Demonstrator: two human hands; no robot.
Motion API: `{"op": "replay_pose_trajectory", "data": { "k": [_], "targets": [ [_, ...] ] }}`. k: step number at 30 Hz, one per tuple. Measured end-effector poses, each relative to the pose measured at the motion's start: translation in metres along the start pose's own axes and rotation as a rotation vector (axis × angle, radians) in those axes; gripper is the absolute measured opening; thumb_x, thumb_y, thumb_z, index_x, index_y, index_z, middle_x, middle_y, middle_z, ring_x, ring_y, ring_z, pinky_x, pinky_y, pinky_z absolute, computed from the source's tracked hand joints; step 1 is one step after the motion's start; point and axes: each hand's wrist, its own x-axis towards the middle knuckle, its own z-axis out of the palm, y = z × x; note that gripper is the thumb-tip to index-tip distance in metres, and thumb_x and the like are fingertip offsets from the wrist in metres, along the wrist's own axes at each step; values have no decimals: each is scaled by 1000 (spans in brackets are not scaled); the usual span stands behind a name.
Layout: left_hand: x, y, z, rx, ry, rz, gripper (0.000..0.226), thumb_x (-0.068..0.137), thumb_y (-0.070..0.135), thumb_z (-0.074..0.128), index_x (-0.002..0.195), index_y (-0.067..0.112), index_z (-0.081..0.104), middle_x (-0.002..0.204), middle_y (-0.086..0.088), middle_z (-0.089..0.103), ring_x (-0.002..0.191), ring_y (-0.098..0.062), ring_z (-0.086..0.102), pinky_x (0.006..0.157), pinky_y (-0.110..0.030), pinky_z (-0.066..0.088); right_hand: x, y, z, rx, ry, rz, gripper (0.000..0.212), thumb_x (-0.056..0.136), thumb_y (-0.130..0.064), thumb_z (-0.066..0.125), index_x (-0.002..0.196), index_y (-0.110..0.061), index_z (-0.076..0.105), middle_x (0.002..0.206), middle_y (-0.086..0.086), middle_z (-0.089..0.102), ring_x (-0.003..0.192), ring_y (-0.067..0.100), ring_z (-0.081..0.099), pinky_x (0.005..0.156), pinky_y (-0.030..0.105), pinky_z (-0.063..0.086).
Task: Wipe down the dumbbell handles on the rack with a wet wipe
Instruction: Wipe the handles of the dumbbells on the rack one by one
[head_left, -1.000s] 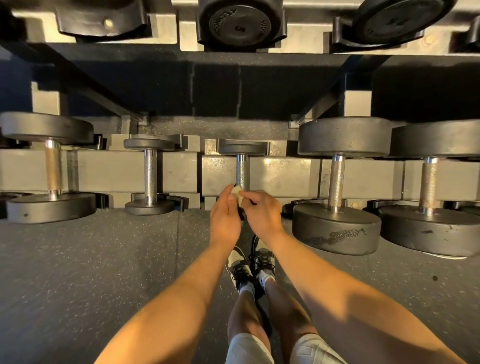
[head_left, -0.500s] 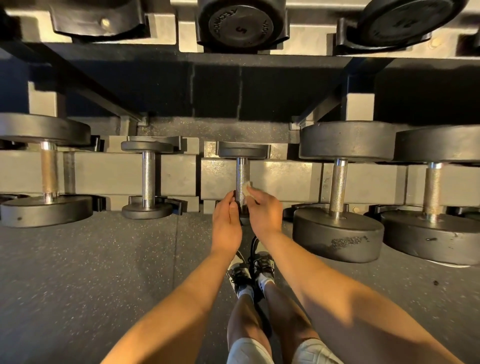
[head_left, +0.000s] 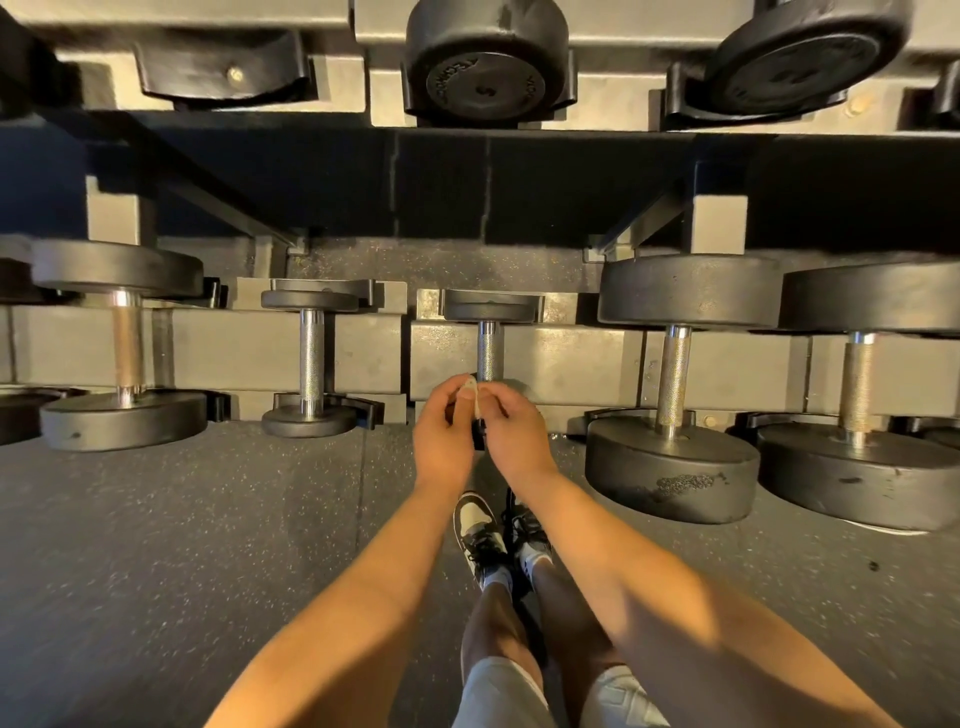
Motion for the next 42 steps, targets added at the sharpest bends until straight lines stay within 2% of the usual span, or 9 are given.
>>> {"op": "replay_pose_trajectory", "data": {
  "k": [3,7,14,19,24,27,32,38,42],
  "targets": [
    [19,2,6,53,14,48,18,102,14,58,114,22,70,101,15,68,88,17,60,76,-2,44,13,-6,-8,-44,99,-50,23,103,-17,49,114,-20,69,105,-9,65,93,0,59,78,6,42],
    [47,2,15,49,145,73,22,101,8,57,116,13,72,107,5,72,94,5,63,87,-13,50,38,-8,-12,-69,188,27,23,102,-18,54,121,-16,67,104,-6,63,97,10,58,84,20,43],
    [36,-16,19,177,-7,59,32,101,15,60,132,20,67,127,6,69,113,-5,63,101,-17,46,51,4,-2,-82,285,104,12,97,-9,59,92,-18,66,86,-7,65,79,7,59,58,9,41],
    [13,-24,10,395,8,102,28,98,12,63,121,23,74,119,3,74,102,-8,68,90,-14,46,40,10,-7,-128,264,117,12,100,-10,53,97,-17,63,88,-3,65,84,14,62,67,22,48],
    [37,-3,16,232,129,97,29,100,14,59,125,23,72,119,-2,71,106,-12,66,100,-34,52,35,16,-9,-77,269,1,16,104,-9,41,101,-11,56,88,0,58,80,14,55,75,30,48],
    [55,19,27,180,89,184,30,101,10,59,128,15,70,129,-3,69,120,-10,62,109,-26,46,43,12,-4,-34,235,-26,23,106,-14,41,114,-18,62,104,-6,63,94,8,58,83,18,46],
    [48,8,27,308,32,275,34,101,5,58,132,15,66,136,-3,63,125,-10,58,106,-11,39,46,8,5,2,198,28,34,106,-15,42,132,-21,62,130,-4,63,117,11,58,103,25,45],
    [28,-15,14,378,14,245,34,96,0,62,126,15,70,132,-6,67,122,-16,63,106,-16,42,37,4,1,26,187,41,33,106,-14,43,128,-21,66,122,-5,68,111,10,61,100,23,47],
    [48,17,26,283,79,284,27,98,4,60,121,9,72,128,3,57,110,8,50,95,0,35,39,5,-2,112,212,106,31,106,-13,45,127,-22,65,119,-6,65,111,12,60,101,24,46]
  ]
}}
